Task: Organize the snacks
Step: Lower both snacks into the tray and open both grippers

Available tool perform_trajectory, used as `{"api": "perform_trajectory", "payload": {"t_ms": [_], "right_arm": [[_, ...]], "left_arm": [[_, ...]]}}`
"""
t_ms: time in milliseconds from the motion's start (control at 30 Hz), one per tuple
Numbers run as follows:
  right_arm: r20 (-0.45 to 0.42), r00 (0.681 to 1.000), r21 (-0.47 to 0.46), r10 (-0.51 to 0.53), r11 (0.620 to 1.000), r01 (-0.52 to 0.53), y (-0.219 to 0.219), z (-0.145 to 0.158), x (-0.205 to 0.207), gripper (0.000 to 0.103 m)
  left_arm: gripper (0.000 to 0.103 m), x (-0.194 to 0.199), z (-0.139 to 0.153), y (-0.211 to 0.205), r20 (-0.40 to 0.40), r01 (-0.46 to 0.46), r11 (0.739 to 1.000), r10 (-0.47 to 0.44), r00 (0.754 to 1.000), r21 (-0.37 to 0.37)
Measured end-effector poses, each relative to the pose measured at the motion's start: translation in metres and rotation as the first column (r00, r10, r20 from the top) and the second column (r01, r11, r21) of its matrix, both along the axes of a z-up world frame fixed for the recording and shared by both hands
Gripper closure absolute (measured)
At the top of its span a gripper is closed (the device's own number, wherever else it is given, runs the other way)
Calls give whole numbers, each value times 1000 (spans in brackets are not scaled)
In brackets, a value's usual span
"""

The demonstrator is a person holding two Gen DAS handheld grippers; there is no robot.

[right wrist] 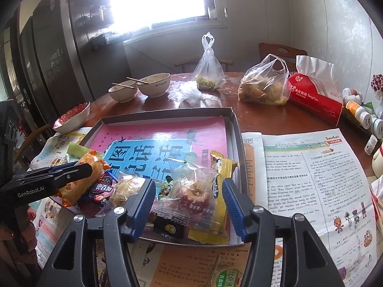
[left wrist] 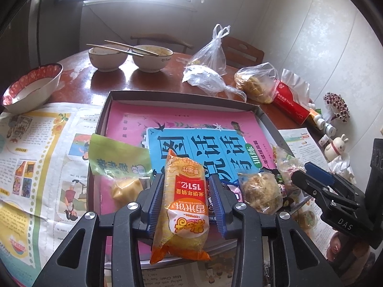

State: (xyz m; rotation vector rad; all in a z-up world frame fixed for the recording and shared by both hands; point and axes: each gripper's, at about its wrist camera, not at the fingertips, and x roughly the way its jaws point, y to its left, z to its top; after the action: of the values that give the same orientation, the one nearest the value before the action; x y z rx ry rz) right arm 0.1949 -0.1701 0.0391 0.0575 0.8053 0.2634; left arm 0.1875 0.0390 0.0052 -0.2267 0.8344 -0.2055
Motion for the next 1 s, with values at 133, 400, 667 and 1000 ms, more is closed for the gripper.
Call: {"api": "perform_trajectory", "payload": {"t_ms": [133,400,667,1000], "right_arm": [[7,1000,-2,-1,1000,2,0,2,-2,45],[18,1000,-5,5,1000,-5,2,6,-5,43],[30,1000,-12,8,1000,-8,3,9,-7,36],[55,998,-16,12,1000,-11,4,13,-12,29]], "left_arm": [[60,-1,2,-1,4,-3,1000,3,1000,7],[53,-4,6,-2,13,-4,1000,4,1000,17],[46,-9,11,-5,26,-2,999,1,1000,36],[39,-15,15,-11,33,3,998,-5,999,58]]}}
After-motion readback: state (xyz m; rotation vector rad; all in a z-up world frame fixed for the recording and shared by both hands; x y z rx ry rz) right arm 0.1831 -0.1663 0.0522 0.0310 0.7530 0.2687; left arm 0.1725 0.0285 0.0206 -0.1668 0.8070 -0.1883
